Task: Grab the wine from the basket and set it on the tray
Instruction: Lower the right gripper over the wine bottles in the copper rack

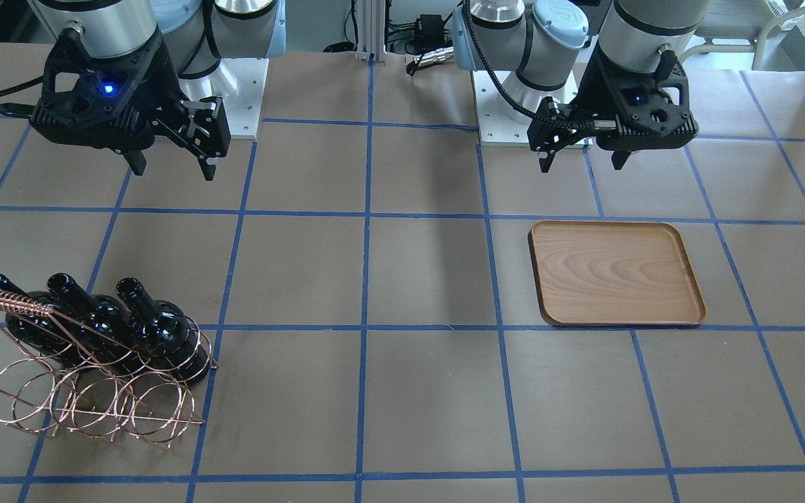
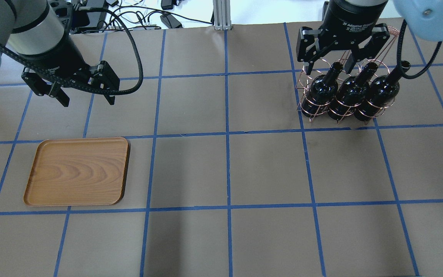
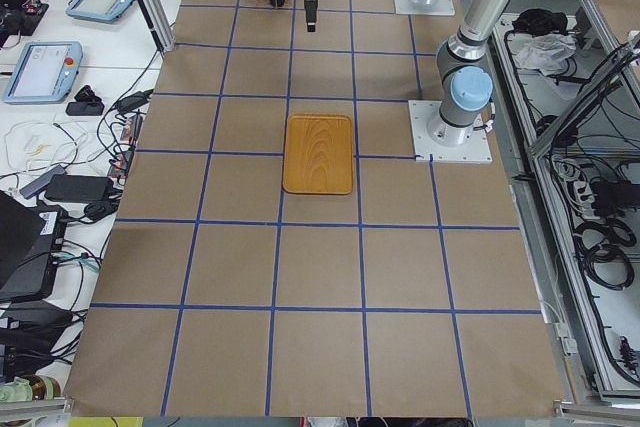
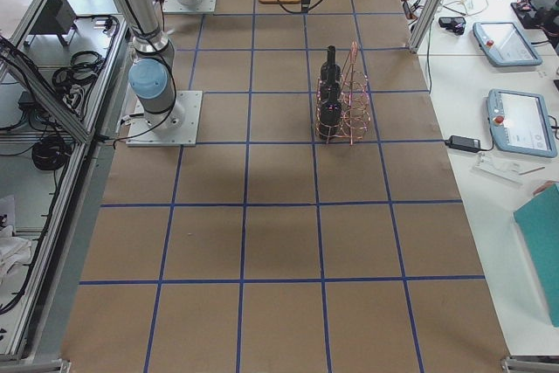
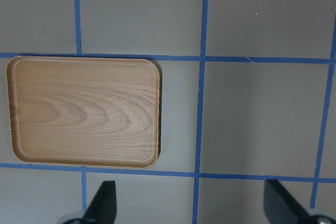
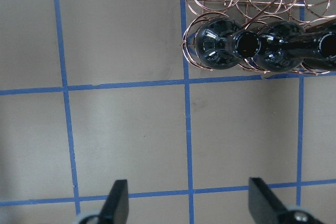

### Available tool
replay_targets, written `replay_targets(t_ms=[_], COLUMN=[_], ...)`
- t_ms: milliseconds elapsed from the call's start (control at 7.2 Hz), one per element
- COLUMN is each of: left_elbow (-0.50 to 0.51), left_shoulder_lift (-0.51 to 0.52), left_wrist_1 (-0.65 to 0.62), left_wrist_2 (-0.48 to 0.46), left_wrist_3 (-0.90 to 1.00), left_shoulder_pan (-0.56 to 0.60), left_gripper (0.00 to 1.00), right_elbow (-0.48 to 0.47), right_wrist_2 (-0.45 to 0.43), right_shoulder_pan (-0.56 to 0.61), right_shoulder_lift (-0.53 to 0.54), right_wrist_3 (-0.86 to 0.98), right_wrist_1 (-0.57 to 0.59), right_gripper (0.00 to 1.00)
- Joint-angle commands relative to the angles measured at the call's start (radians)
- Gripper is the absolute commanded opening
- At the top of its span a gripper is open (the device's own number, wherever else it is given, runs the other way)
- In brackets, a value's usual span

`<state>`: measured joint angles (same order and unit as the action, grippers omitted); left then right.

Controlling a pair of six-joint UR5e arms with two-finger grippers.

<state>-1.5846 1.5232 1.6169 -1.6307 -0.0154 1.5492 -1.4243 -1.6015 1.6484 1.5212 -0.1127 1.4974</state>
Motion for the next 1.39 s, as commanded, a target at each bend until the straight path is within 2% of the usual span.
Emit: replay_targets(t_ms=[0,139,278,417,694,833,972,1111,1250], left_elbow=[-0.002,-0.002,-0.002,-0.002,-0.002,-0.002,-0.002,-0.002,-0.002], left_shoulder_lift=[0.0,0.0,0.0,0.0,0.0,0.0,0.0,0.0,0.0], left_wrist_1=[0.0,-0.002,-0.002,-0.002,0.0,-0.002,-0.003,-0.003,-0.003], left_wrist_2=[-0.001,-0.001,-0.001,-0.001,-0.001,-0.001,-0.001,-0.001,-0.001], left_wrist_3=[0.0,0.0,0.0,0.0,0.0,0.0,0.002,0.0,0.0], left_shoulder_pan=[-0.001,-0.001,-0.003,-0.003,-0.003,-0.004,-0.006,-0.006,-0.006], left_gripper=[1.0,1.0,1.0,1.0,1.0,1.0,1.0,1.0,1.0], right_elbow=[-0.01,-0.03,-0.06,-0.067,-0.065,-0.064,-0.071,-0.074,-0.074], right_wrist_2=[0.006,0.006,0.006,-0.009,0.018,0.021,0.008,0.012,0.012], right_shoulder_pan=[0.004,0.004,-0.005,-0.033,-0.227,-0.293,-0.303,-0.303,-0.305], right_shoulder_lift=[0.007,0.013,0.025,0.03,0.028,0.002,-0.037,-0.083,-0.122], right_wrist_3=[0.018,0.019,0.063,0.109,0.166,0.245,0.266,0.257,0.263], right_wrist_1=[-0.005,-0.002,0.02,0.084,0.057,0.066,0.082,0.178,0.202], right_gripper=[0.96,1.0,0.98,0.99,0.99,0.99,0.95,0.94,0.9])
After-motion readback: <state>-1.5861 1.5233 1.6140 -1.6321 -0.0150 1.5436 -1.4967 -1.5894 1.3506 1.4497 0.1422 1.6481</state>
